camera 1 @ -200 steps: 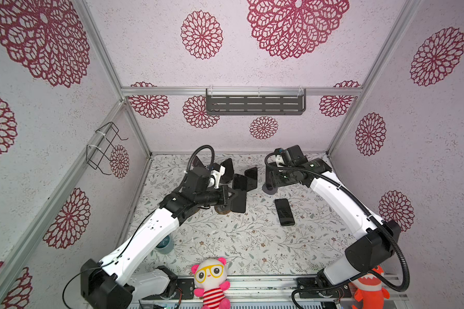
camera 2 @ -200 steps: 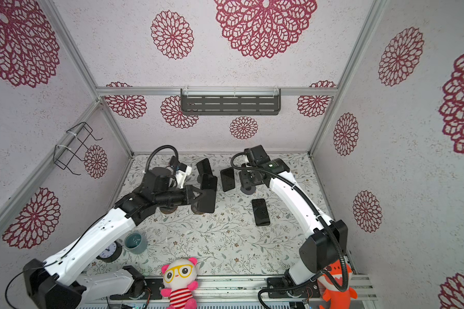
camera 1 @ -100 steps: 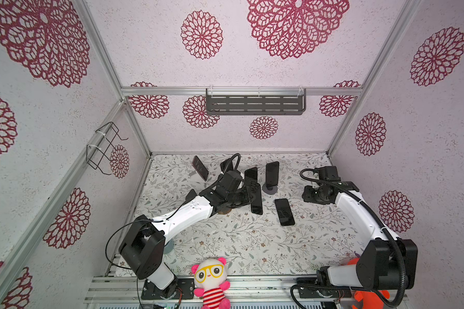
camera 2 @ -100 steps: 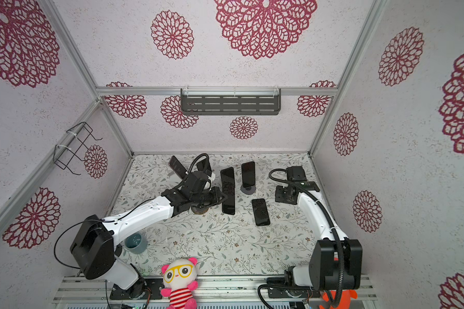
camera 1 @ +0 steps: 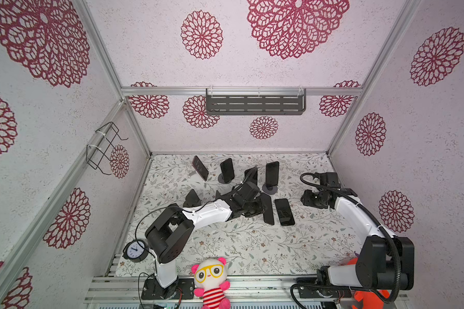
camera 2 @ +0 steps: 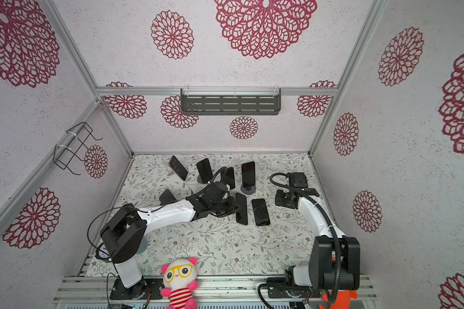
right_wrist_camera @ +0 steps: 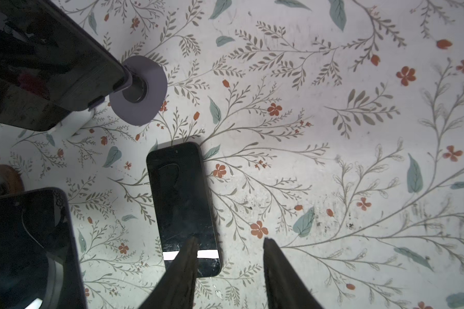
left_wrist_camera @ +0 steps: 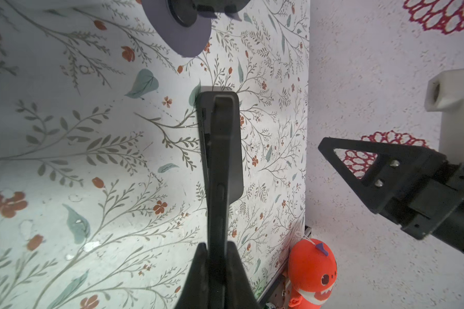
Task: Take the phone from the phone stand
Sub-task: 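Lower the held phone flat beside the lying phone with the left gripper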
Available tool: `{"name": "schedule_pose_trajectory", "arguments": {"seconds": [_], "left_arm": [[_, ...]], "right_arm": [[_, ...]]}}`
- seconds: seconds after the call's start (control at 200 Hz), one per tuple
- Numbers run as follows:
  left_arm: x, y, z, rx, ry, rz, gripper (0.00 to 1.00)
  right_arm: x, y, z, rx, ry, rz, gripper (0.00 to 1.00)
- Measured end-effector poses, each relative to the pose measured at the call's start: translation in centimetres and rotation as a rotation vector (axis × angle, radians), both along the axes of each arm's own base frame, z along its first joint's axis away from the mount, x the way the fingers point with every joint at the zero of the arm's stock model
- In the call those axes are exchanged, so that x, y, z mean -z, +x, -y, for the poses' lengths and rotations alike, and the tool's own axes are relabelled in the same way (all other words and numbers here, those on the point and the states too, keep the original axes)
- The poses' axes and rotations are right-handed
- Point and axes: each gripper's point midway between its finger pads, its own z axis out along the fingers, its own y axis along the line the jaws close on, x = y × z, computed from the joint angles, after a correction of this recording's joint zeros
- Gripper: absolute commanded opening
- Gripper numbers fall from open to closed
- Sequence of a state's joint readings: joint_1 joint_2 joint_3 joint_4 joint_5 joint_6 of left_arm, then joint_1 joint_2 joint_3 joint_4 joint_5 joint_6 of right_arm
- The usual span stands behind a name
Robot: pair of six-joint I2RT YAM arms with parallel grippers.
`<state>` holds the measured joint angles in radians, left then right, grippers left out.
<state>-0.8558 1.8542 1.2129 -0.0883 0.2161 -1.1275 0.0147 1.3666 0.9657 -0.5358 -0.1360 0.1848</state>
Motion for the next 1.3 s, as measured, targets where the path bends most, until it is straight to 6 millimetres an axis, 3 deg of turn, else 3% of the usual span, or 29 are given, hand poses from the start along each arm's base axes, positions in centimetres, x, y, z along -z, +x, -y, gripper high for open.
{"name": "schedule_pose_trajectory", "arguments": {"seconds": [0.21,0.42,0.666,0.881,1.301], "left_arm": [[2.4,0.5,0.6,-0.026,0.016,-0.036,0.0],[3.0,1.4,1.6,-0.032,0.011,-0.03,0.0],[5.4,1.7,1.9,-0.037,0.036,-0.057,0.0],[5.8,1.7,2.4,-0.038,0.026,-0.065,0.0],[6.2,2.1,3.8,-0.027,-0.019,-0.08,0.0]], "right_arm": [[0.3,0.0,-0.2,-0.006,0.017,0.006,0.41],[1.6,-0.3,-1.0,-0.008,0.071,0.002,0.21],[3.3,-0.7,-1.3,0.01,0.096,-0.006,0.07],[5.7,-1.3,-2.0,0.009,0.103,-0.044,0.03],[7.9,-1.0,-1.3,0.038,0.061,-0.057,0.02]]}}
